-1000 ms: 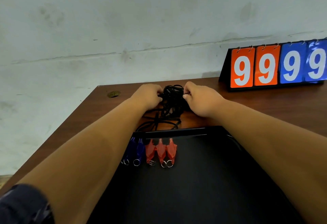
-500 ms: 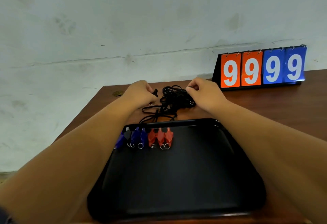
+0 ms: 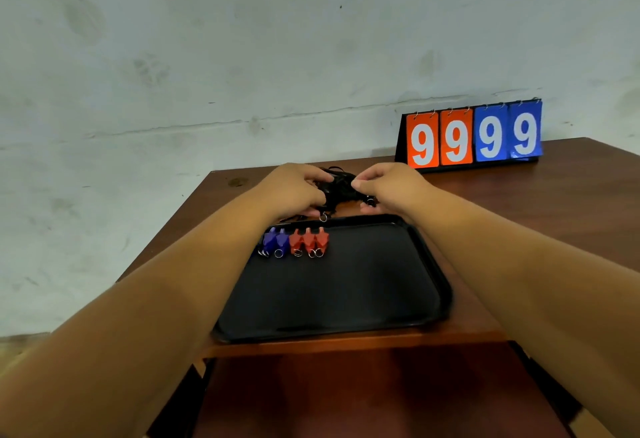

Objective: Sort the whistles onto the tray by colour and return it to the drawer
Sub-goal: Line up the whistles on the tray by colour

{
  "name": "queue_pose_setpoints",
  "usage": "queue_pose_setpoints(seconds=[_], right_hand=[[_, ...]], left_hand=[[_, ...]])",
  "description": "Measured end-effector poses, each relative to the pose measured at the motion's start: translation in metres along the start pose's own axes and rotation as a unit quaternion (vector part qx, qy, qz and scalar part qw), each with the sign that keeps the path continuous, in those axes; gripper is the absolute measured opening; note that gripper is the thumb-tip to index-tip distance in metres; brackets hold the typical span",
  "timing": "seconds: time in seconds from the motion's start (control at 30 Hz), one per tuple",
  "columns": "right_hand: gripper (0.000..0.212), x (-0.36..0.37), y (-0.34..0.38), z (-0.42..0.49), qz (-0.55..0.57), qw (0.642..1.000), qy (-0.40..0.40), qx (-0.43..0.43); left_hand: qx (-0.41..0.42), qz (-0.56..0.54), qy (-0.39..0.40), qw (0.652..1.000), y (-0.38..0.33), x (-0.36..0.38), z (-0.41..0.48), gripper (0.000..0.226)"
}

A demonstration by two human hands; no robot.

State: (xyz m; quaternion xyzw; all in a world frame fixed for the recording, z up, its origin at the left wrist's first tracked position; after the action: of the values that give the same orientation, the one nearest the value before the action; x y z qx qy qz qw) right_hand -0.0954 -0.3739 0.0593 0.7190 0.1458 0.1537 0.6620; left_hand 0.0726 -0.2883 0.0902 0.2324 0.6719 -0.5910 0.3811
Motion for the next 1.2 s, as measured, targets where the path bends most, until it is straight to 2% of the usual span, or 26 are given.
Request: queue_pose_setpoints(seconds=[0.17,0.3,0.37,0.47,0.63,0.8,0.93,1.2], right_hand=[[0.025,0.006,-0.024,-0.013,0.027,0.998,0.018,0.060],[0.029,0.007,-0.027,-0.021,0.004,0.997,0.013,0.080],[0.027,0.005,-0.023,-0.023,-0.037,0.997,0.010,0.068],[0.030,-0.002,-0.017,-0.019,-0.158,0.987,-0.008,0.022],[0.031,-0.004,-0.026,-0.014,-0.212,0.976,-0.009,0.039],[0.023,0.001,-0.043,-0.009,-0.199,0.979,-0.007,0.053],[0.021,0.004,-0.050,-0.006,-0.188,0.980,-0.007,0.070],[0.025,0.005,-0.062,0.003,-0.228,0.972,-0.008,0.057]], left_hand=[[-0.006,-0.013,0.015,1.000,-0.002,0.018,-0.011,0.043],[0.006,0.016,0.011,1.000,-0.002,0.023,-0.013,0.054],[0.010,0.058,0.001,0.998,-0.003,0.022,-0.014,0.057],[0.008,0.059,-0.001,0.998,-0.005,0.024,-0.015,0.057],[0.005,0.088,-0.006,0.996,-0.006,0.030,-0.019,0.055],[0.023,0.124,-0.015,0.992,-0.009,0.036,-0.020,0.052],[0.039,0.182,-0.001,0.982,-0.011,0.045,-0.020,0.060],[0.017,0.276,0.046,0.960,0.001,0.065,-0.017,0.062]])
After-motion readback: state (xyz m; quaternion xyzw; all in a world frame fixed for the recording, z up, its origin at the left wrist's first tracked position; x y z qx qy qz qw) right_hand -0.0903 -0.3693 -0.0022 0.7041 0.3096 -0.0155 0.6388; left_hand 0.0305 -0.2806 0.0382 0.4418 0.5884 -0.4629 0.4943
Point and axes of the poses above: each hand's wrist, its own z-axis towards the middle knuckle, its own x-axis out of the palm, y = z × x, the point moved 10 cm from there along z, towards the middle knuckle, and after that the axes turned 15 degrees about z, right-handed, at the moved point
